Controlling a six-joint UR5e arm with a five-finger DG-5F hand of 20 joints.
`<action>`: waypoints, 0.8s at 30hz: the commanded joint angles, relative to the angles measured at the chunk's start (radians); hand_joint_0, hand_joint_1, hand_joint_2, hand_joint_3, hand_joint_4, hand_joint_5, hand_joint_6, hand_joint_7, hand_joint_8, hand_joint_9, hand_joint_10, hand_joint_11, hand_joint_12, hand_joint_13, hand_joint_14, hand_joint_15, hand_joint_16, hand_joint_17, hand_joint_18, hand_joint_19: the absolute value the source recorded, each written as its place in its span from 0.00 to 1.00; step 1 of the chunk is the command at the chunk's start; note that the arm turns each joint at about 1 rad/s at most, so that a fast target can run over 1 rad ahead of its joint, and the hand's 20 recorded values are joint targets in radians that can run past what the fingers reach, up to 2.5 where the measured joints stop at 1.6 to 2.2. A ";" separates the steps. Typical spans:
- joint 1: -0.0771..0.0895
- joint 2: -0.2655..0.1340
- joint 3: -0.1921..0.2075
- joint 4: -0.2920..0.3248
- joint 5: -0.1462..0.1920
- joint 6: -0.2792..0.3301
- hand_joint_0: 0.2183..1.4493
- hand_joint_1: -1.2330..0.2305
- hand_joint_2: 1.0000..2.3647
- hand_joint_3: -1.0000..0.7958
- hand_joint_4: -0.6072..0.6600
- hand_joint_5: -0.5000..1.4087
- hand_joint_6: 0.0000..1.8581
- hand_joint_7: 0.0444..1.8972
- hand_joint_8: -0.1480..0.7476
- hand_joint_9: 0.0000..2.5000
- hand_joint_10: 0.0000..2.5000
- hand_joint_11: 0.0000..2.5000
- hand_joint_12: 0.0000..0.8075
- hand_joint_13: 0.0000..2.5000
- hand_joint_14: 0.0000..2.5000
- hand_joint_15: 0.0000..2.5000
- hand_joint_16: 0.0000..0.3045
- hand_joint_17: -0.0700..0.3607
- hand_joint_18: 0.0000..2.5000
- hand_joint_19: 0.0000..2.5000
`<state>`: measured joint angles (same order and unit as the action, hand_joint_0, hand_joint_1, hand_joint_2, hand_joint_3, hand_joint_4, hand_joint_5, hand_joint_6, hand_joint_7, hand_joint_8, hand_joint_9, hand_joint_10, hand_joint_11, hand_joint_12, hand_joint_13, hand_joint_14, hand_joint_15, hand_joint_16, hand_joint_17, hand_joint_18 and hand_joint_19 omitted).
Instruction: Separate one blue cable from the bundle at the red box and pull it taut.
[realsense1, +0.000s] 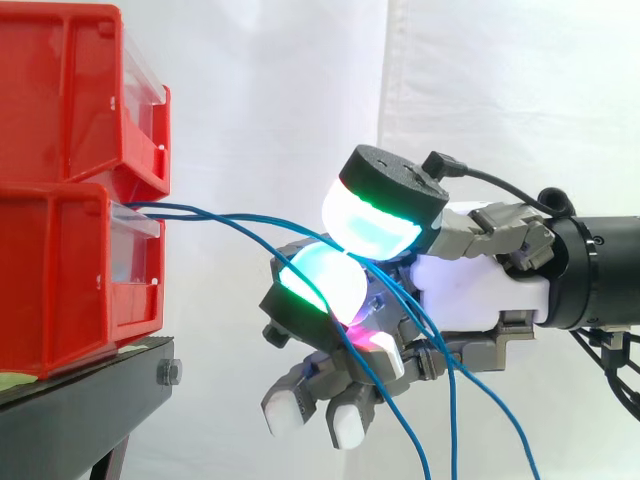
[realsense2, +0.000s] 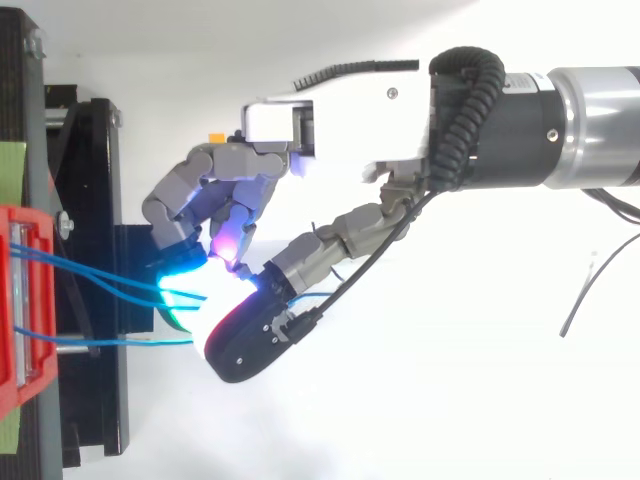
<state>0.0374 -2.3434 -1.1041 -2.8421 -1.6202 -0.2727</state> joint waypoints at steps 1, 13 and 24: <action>-0.001 -0.001 0.000 -0.020 -0.003 0.000 0.27 0.37 0.00 0.31 0.54 0.18 0.44 0.60 0.51 0.41 0.01 0.42 0.45 0.20 0.01 0.19 0.16 0.42 0.22 0.30; 0.002 0.001 0.000 -0.037 0.000 0.001 0.32 0.56 0.00 0.28 0.52 0.19 0.44 0.58 0.51 0.45 0.01 0.41 0.44 0.23 0.01 0.19 0.16 0.41 0.24 0.30; -0.004 -0.001 -0.002 -0.037 -0.003 0.001 0.30 0.35 0.01 0.45 0.52 0.18 0.45 0.61 0.51 0.44 0.01 0.44 0.45 0.24 0.01 0.20 0.16 0.42 0.26 0.30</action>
<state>0.0353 -2.3430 -1.1055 -2.8793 -1.6212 -0.2716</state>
